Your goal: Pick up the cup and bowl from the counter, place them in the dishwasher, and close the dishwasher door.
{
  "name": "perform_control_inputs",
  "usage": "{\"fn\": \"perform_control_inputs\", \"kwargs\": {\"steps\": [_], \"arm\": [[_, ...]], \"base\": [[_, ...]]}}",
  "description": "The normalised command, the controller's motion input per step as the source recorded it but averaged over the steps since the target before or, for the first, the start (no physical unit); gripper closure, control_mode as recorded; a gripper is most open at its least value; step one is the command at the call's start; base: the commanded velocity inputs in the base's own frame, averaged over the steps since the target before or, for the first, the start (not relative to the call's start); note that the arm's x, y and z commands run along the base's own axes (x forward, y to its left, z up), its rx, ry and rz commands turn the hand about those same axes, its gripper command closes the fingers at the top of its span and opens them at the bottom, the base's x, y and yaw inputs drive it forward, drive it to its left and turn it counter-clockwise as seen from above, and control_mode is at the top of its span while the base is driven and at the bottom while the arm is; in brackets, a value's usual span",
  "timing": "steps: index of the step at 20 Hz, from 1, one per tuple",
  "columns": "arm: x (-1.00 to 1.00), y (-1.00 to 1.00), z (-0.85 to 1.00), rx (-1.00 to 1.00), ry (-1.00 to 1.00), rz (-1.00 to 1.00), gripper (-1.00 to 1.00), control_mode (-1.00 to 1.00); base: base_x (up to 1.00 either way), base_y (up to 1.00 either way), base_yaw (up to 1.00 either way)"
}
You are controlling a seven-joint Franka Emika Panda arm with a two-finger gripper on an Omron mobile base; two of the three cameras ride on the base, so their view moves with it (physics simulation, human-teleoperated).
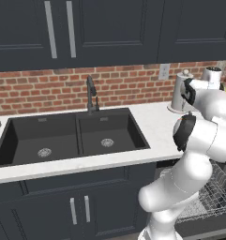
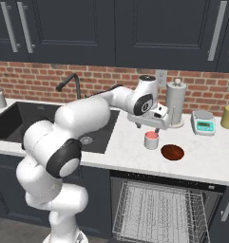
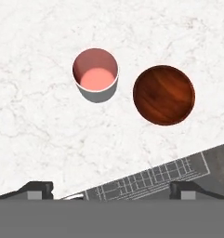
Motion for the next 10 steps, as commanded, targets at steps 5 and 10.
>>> {"fn": "perform_control_inputs", "kwargs": {"steps": [5,10], "arm": [[0.72,0.0,-0.52,0.0,0.02,-0.02,-1.0,-1.0],[0.33,0.0,-0.14,0.02,0.0,-0.03,-1.0,-1.0]], "base": [[0.0,0.0,0.0],[0.0,0.0,0.0]]}}
